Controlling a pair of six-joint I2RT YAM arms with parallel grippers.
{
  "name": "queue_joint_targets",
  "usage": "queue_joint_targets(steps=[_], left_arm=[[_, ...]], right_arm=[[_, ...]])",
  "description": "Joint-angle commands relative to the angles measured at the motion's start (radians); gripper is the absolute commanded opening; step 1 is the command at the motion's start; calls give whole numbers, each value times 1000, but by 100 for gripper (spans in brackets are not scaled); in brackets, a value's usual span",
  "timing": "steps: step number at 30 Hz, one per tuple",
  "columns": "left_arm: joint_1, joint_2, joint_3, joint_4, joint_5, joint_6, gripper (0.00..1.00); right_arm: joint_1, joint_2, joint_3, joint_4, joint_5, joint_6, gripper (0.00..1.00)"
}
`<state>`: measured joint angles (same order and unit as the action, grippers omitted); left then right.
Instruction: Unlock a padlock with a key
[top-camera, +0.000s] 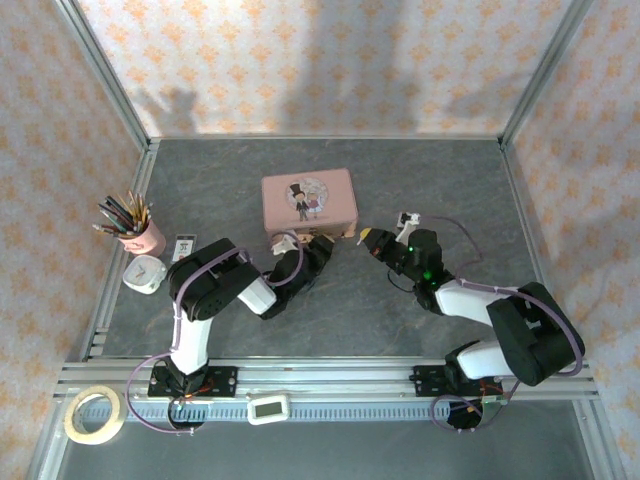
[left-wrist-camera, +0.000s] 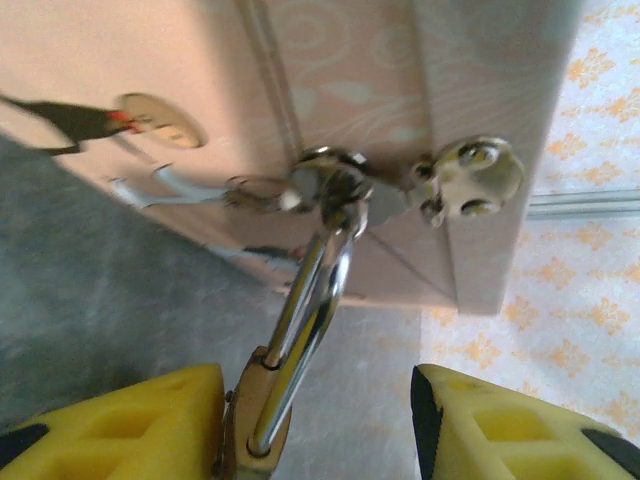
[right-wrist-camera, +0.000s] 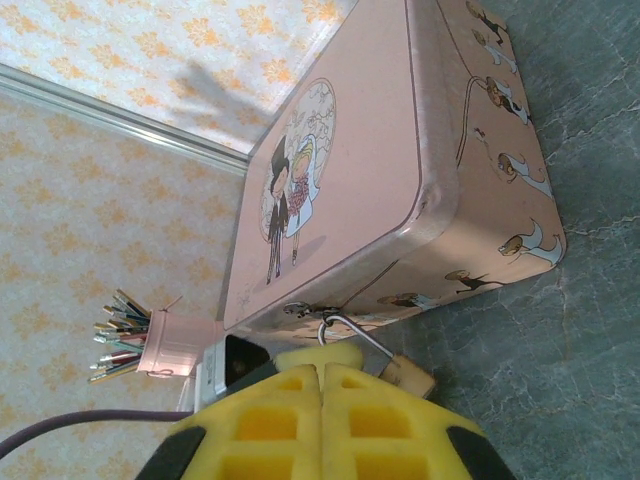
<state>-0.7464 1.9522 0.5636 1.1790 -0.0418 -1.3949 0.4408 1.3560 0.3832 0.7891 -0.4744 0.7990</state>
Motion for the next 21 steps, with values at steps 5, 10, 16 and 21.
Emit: queue_joint_targets(steps=[5, 10, 16, 21], left_arm=[[-6, -176, -50, 87, 128, -17, 51], [-7, -242, -32, 15, 132, 8, 51], [-6, -294, -59, -13, 109, 29, 51], [-6, -249, -22, 46, 177, 44, 50]], right_arm=[[35, 23, 31, 61, 14, 10, 0], [67, 58, 59, 114, 2, 40, 0], [78, 47, 62, 126, 13, 46, 0], [82, 45, 59, 154, 15, 78, 0]])
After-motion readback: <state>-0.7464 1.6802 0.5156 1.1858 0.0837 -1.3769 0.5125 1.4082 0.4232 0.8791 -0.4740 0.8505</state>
